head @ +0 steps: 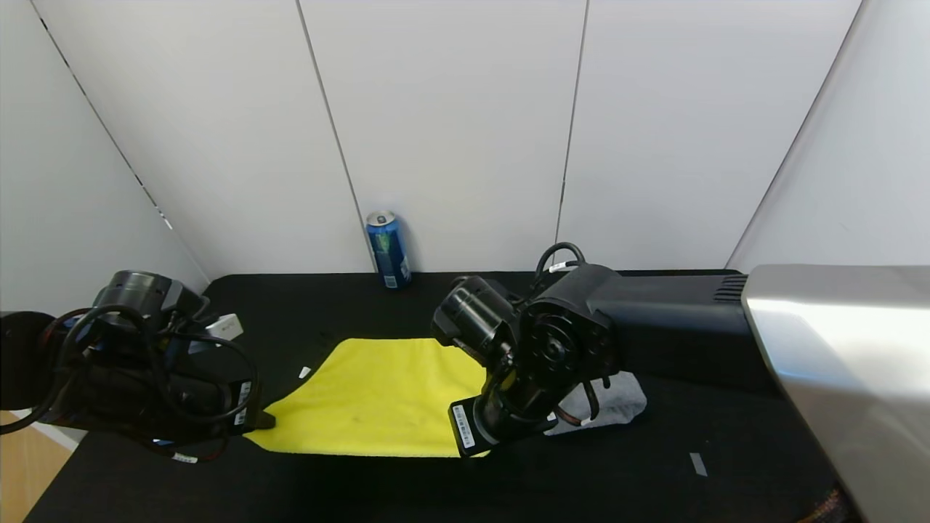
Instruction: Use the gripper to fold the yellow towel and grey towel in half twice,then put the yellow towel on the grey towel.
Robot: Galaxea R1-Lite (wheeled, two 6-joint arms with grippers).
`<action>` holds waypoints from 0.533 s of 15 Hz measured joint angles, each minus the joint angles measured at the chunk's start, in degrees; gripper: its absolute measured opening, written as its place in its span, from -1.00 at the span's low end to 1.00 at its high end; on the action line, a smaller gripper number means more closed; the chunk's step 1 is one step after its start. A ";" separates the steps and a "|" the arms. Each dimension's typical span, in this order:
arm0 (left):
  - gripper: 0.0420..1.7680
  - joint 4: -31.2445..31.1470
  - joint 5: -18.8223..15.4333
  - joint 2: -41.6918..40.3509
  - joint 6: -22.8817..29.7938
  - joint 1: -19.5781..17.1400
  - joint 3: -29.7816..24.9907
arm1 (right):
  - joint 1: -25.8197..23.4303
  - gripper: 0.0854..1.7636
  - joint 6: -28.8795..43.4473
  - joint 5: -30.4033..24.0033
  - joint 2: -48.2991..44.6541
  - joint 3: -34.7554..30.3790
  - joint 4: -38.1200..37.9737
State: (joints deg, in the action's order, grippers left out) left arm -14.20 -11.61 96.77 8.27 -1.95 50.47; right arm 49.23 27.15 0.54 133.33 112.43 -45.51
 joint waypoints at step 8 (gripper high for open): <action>-0.91 0.30 -0.02 -0.09 -0.11 -0.35 0.61 | -0.77 -0.93 -0.06 -0.89 0.00 0.66 0.45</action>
State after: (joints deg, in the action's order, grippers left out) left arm -13.90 -11.63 96.68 8.16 -2.30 51.08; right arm 48.46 27.09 -0.35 133.33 113.09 -45.06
